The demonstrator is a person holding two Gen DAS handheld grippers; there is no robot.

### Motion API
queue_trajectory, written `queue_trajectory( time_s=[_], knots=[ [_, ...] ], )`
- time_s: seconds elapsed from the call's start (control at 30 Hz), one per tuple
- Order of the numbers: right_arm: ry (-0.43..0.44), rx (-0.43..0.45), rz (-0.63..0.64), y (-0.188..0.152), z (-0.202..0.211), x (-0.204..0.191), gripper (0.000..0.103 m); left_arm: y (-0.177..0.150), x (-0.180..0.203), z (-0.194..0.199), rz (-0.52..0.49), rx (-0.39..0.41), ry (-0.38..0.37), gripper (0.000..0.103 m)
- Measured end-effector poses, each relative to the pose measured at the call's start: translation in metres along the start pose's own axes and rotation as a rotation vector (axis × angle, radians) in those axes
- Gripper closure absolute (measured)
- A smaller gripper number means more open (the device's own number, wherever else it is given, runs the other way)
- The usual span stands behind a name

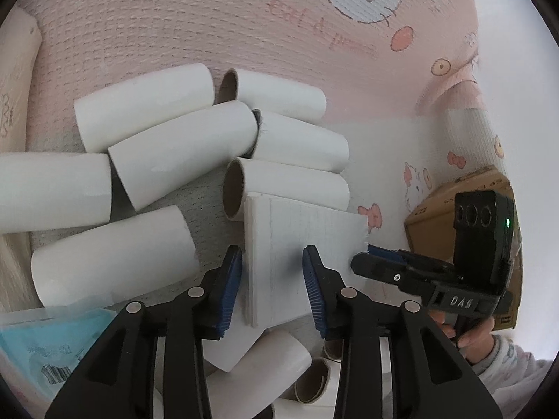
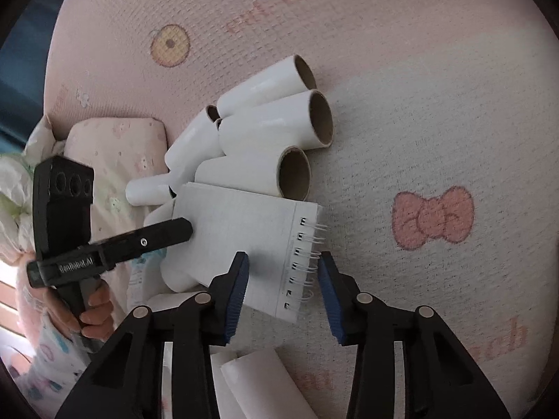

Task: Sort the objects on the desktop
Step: 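Lift the notepad with the right gripper off the tubes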

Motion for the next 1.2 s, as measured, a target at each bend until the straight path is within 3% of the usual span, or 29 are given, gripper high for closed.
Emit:
queue_trajectory(
  time_s=[0.13, 0.47, 0.67, 0.9, 1.2],
  knots=[
    [0.023, 0.012, 0.0, -0.001, 0.006, 0.0, 0.065, -0.002, 0.008, 0.0, -0.039, 0.01, 0.034, 0.064],
    [-0.081, 0.03, 0.085, -0.007, 0.022, -0.02, 0.065, -0.013, 0.027, 0.015, -0.091, 0.014, 0.071, 0.064],
    [-0.073, 0.076, 0.103, -0.004, 0.046, -0.031, 0.065, -0.017, 0.043, 0.037, -0.103, 0.074, 0.052, 0.064],
    [-0.122, 0.165, 0.155, -0.008, 0.087, -0.052, 0.065, -0.016, 0.084, 0.07, -0.204, 0.185, 0.041, 0.064],
    [-0.154, 0.288, 0.234, -0.015, 0.142, -0.075, 0.065, -0.021, 0.123, 0.106, -0.236, 0.296, 0.019, 0.064]
  ],
)
Point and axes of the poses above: each gripper's, at about its wrist camera, not at the fingertips, and z roughly against the way its jaws point, x to its right, y to its top, the point moved 2 cm from there along -z, roughly the way its jaws point, and after that the axes turned 4 degrees about -x, right-handed, at the moved point
